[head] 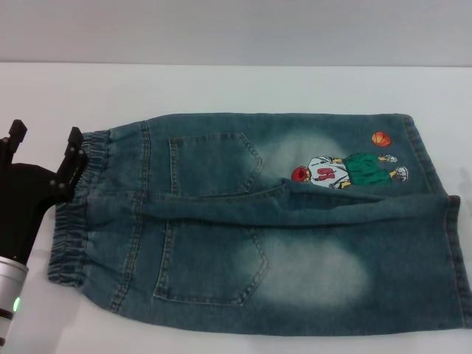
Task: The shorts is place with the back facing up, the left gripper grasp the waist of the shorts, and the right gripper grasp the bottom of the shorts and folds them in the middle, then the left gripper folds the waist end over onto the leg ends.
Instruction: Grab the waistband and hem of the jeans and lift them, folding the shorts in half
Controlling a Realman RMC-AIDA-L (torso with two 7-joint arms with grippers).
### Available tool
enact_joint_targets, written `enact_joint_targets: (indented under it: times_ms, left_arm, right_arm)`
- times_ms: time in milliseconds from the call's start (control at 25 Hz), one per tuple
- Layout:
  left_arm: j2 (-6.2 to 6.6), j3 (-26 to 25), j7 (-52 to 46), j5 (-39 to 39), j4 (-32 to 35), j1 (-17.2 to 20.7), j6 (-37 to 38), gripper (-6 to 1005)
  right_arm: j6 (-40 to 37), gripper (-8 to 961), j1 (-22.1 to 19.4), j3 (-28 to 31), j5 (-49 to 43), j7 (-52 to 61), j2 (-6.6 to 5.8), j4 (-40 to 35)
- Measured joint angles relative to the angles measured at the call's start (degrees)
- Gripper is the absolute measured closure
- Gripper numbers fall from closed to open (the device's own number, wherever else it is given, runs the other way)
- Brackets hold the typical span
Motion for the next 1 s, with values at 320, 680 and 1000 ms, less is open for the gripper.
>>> enact_joint_targets:
  times_ms: [320,680,1000]
  left_arm:
    - [-0.03,0.4,-0.1,0.0,0.1,0.0,0.0,200]
    - [-0.03,0.7,-0.1,0.1,-0.1,0.3,0.1,201]
    - [0.07,1.5,-0.1,0.1,-2.0,1.2,-0.6,201]
  right_arm:
    - [0.0,290,-0.3,-0.2,-0.2,0.0,0.0,-0.1]
    - [-0.1,290,-0.4,-0.3,-0.5,0.0,0.0,-0.4]
    - [0.0,290,-0.7,-0.3,-0.5,0.0,0.0,-0.5]
